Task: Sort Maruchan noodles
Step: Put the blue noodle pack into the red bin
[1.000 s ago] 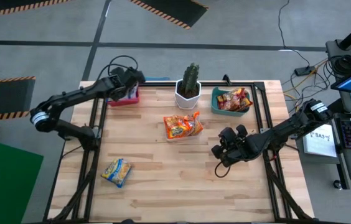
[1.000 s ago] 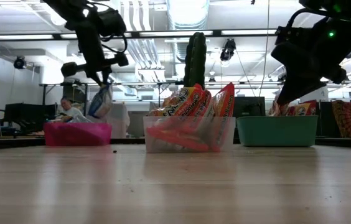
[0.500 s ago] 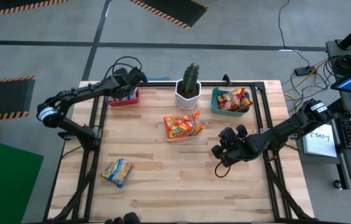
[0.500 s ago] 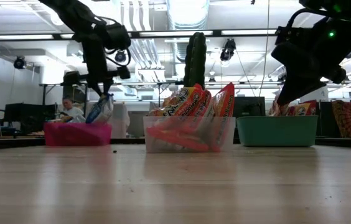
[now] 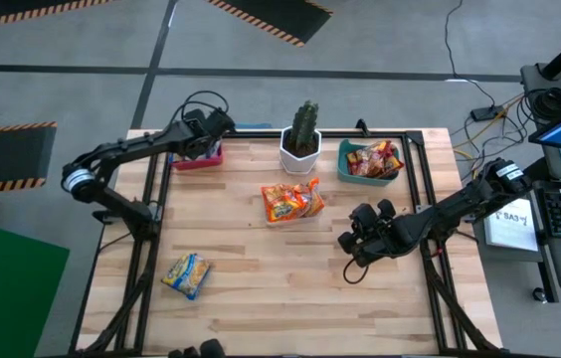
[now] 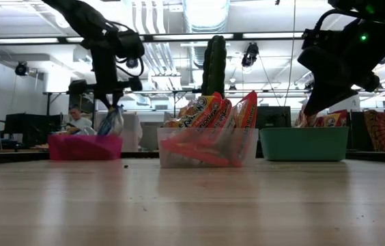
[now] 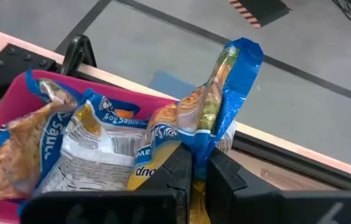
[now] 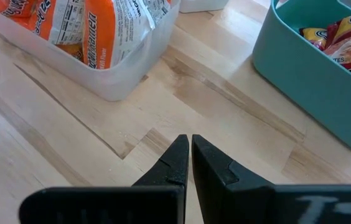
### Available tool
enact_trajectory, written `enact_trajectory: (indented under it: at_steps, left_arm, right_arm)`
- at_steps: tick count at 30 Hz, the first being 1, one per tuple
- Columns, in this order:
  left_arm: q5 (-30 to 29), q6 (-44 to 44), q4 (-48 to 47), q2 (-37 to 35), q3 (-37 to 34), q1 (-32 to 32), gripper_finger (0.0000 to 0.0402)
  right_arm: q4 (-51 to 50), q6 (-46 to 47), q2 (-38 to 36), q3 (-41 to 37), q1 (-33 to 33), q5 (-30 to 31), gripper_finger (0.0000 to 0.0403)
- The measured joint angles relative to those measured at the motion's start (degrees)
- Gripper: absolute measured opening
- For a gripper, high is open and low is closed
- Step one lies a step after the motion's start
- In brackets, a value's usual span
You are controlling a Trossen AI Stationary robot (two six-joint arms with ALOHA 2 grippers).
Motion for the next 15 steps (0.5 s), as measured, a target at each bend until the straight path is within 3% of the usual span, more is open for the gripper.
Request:
enact_trajectory:
  at_steps: [15]
  left_arm:
    - [0.4,-0.18,-7.16,2.53,0.02,0.65,0.0018]
  right_arm:
    - [0.02,-0.26,0.0,0.0,0.0,0.0,0.0009]
